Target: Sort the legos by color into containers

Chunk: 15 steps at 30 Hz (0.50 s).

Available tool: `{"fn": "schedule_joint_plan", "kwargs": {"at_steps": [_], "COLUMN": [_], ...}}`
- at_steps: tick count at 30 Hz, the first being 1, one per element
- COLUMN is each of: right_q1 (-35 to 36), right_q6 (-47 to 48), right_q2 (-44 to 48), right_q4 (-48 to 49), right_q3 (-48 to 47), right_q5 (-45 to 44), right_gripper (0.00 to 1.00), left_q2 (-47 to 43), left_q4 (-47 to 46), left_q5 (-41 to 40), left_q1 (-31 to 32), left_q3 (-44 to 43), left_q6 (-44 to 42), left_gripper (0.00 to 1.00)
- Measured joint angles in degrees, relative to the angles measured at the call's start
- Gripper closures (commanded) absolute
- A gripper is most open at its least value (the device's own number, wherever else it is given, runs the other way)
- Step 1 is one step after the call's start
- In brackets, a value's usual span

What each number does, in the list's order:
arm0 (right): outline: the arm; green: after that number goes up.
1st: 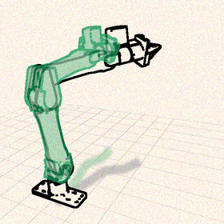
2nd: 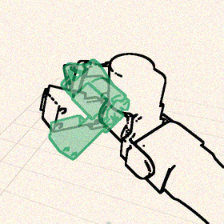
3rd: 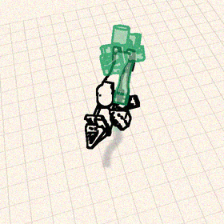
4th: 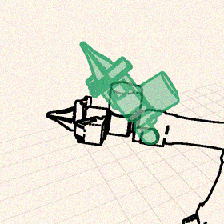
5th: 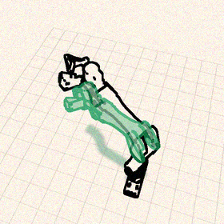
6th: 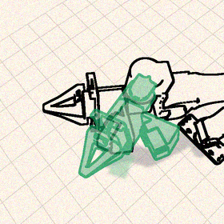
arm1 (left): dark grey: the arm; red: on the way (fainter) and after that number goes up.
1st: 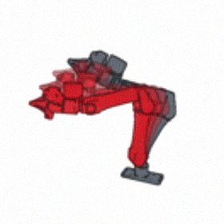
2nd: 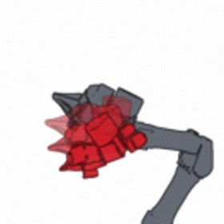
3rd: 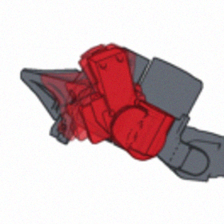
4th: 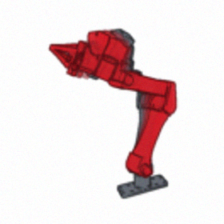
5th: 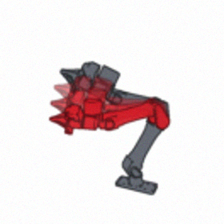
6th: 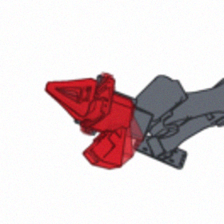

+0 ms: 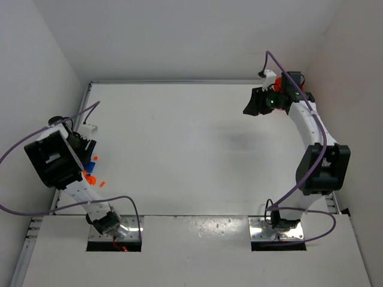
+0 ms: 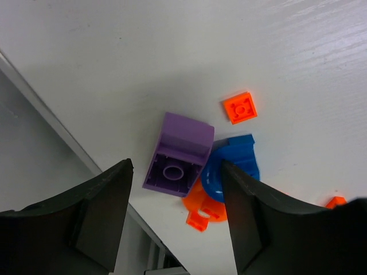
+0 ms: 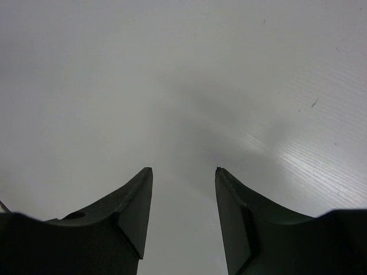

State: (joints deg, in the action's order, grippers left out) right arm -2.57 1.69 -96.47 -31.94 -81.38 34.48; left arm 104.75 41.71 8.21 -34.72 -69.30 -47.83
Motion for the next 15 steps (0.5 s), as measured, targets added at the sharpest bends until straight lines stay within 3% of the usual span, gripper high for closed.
{"fn": "schedule_joint_plan", "kwargs": {"at_steps": [6, 15], "right_q1": [0.0, 0.0], "right_q6": [0.0, 0.0], "right_q2": [0.0, 0.0], "right_q4": [0.0, 0.0], "right_q3": [0.1, 0.1], "right_q5": [0.0, -0.1], "right_gripper": [0.52, 0.52], "left_q2": [1.7, 3.4], "left_q4": [-0.1, 0.2], "left_q5": [0.1, 0.5], "left_q1": [-0.1, -0.2], "left_q3": [-0.7, -1.0], "left_q6": [-0.2, -0.5], "left_gripper": [0.40, 0.65]}}
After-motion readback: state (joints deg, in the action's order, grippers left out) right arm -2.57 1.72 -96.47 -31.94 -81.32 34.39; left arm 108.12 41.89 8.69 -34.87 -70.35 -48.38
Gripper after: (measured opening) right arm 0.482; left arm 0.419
